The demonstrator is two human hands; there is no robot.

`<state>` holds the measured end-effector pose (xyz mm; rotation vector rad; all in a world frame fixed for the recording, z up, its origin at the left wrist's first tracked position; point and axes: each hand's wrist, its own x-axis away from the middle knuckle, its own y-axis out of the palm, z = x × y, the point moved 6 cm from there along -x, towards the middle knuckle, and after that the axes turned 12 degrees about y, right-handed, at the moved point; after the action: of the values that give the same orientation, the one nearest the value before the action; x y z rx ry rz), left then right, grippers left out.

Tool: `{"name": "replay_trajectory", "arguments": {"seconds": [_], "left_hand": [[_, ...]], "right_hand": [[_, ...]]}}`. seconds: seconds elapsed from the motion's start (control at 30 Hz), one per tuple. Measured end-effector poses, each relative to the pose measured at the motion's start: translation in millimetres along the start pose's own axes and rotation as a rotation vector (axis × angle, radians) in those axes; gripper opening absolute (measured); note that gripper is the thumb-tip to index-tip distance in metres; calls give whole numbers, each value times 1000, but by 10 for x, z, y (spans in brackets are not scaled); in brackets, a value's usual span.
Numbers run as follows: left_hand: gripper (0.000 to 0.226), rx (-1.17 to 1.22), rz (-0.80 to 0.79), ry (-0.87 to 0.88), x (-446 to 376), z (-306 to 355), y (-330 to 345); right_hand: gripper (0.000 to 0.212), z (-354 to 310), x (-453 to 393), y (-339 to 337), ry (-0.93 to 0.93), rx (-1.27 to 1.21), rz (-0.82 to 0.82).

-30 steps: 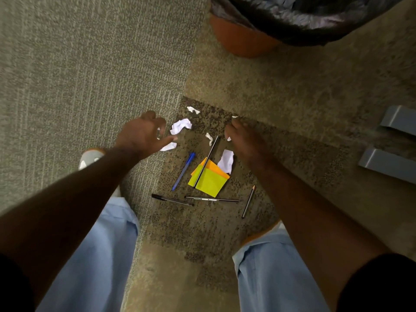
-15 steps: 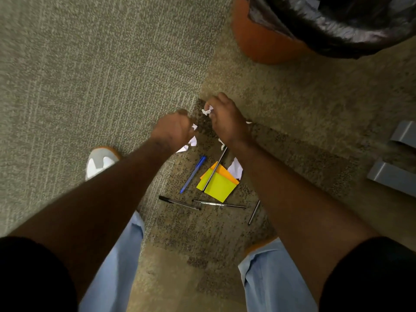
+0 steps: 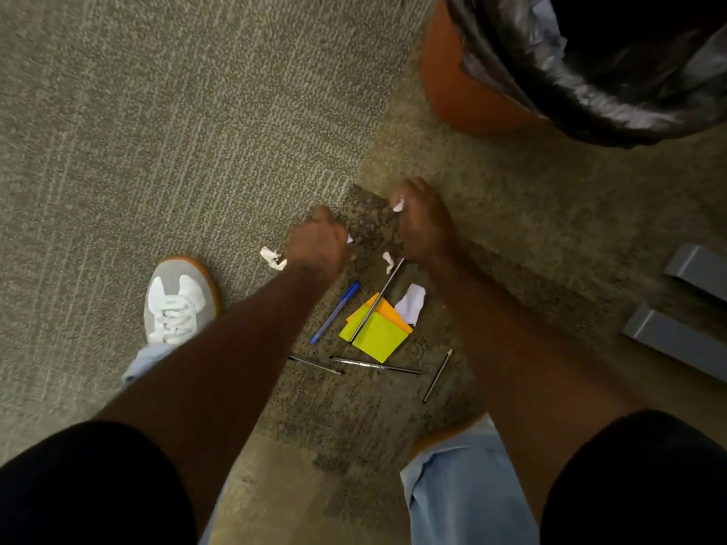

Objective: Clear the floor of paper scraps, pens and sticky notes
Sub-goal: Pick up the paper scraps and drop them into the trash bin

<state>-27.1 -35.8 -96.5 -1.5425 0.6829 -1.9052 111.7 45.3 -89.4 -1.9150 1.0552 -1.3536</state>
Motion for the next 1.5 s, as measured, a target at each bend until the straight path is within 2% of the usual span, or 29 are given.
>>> {"name": "replay_trajectory", "arguments": {"seconds": [0.1,0.17,0.27,0.37,0.47,0.57,0.67,0.73,0.8,0.93,1.07,1.2,1.27,1.37,1.5], "left_hand": [[47,93,-32,48,3,33,6],[41,222,-27,74,34,-15,-61],[18,341,45,74,61,-229,-188],[34,428,155,68,118,-462,-268],[17,474,184,67,176,-652,-233],[20,463,129,118,223,-711,-131],[29,430,9,210,249,-641,21],[24,301,-66,275,264,-581,120],[13,214,-58,327,285,-528,151],[31,128,9,337,334,-429,155],[49,28,-70,388,344,-226,310],[45,-56,-110,428,307,-167,450],[38,-83,-112,451,308,-186,493],[32,22,-124,469,330,-250,502],[21,249,-39,382,404,-436,325]], "right_hand": [[24,566,169,-191,224,-108,41],[18,866,303,-313,283,-112,72],[25,1067,464,-433,265,-56,80],[20,1019,493,-435,199,5,72],[21,858,424,-293,129,72,-35],[30,747,334,-165,123,114,-78],[24,702,284,-77,146,85,-75],[21,686,293,-26,131,137,-74],[19,681,301,-7,110,177,-78],[14,706,295,-29,144,73,-119],[14,506,470,51,48,-90,-228],[7,229,666,295,-22,-54,-255],[15,161,665,405,4,37,-215],[27,66,642,483,21,272,-80],[28,16,631,501,-16,300,-56]]}}
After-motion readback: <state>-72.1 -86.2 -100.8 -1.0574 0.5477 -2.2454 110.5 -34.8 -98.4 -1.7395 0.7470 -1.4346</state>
